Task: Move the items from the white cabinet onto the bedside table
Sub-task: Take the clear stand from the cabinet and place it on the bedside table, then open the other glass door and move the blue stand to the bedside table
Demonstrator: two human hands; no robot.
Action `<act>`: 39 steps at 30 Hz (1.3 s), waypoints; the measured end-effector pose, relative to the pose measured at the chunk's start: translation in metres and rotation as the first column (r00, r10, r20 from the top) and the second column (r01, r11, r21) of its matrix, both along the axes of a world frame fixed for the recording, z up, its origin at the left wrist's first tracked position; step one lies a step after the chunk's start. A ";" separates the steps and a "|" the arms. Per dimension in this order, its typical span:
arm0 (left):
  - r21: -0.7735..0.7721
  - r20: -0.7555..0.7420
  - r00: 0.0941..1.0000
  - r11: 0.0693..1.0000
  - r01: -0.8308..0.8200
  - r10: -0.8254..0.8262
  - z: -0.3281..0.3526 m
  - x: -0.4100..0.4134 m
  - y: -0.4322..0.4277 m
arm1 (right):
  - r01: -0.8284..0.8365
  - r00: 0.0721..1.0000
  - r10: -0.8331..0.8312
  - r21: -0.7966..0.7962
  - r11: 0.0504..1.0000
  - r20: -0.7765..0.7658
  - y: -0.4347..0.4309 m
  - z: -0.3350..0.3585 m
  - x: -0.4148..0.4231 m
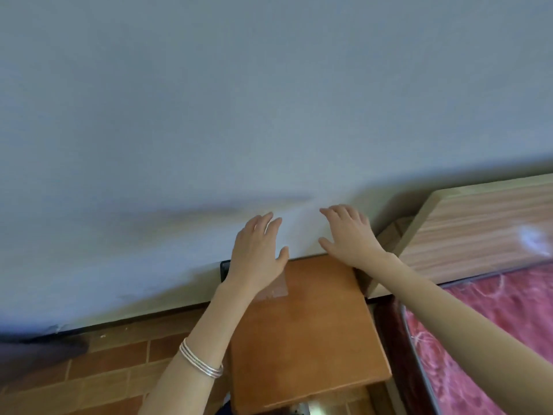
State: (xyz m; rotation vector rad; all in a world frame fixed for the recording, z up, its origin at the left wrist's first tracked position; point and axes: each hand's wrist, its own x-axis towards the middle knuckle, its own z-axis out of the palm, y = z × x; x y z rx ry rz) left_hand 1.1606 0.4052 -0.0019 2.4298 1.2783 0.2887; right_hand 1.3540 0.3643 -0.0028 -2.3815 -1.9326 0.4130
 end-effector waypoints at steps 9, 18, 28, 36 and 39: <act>0.215 0.032 0.932 0.913 0.346 -0.361 0.072 0.041 -0.035 | 0.045 0.951 -0.076 0.108 0.993 0.299 -0.111 0.079 -0.001; 0.221 -0.258 0.558 0.514 0.829 -0.789 0.041 0.050 -0.082 | 0.653 0.722 -0.644 0.059 0.755 0.254 -0.252 0.064 -0.088; 0.167 -0.377 -0.350 -0.434 0.885 -0.858 0.043 0.008 -0.254 | 0.989 0.149 -0.964 -0.012 0.150 0.220 -0.402 0.052 -0.336; 0.296 -0.342 -0.734 -0.809 0.508 -0.586 0.069 -0.099 -0.388 | 0.925 -0.371 -0.887 0.024 -0.380 0.273 -0.455 0.091 -0.494; 0.303 -0.335 -0.816 -0.874 0.380 -0.471 0.069 -0.160 -0.422 | 0.873 -0.465 -0.852 -0.035 -0.486 0.240 -0.454 0.095 -0.561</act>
